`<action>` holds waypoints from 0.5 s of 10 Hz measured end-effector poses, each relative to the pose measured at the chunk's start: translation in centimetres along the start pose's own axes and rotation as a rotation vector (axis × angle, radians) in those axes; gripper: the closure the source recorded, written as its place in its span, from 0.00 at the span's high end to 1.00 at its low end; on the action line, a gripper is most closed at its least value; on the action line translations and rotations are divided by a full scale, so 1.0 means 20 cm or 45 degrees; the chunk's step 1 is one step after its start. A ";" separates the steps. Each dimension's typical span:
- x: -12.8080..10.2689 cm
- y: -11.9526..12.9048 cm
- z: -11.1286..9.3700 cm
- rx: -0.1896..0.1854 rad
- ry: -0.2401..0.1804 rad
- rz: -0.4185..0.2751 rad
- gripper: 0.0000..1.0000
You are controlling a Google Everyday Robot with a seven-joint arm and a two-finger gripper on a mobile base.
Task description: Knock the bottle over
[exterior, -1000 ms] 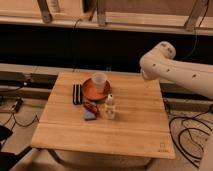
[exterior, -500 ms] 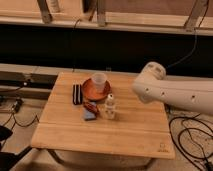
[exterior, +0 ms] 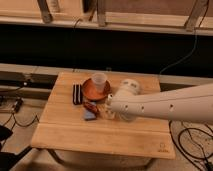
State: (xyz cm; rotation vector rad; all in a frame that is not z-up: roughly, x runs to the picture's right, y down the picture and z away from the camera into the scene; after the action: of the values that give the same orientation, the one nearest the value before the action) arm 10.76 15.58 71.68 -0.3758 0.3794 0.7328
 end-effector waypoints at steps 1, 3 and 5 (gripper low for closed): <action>-0.07 0.04 0.01 -0.011 -0.018 -0.034 0.00; -0.25 0.06 0.05 -0.035 -0.077 -0.040 0.00; -0.45 -0.11 0.10 -0.014 -0.167 0.024 0.00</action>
State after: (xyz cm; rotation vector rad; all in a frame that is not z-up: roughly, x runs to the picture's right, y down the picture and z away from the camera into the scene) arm 6.50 9.89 77.90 -0.3327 0.2557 0.7739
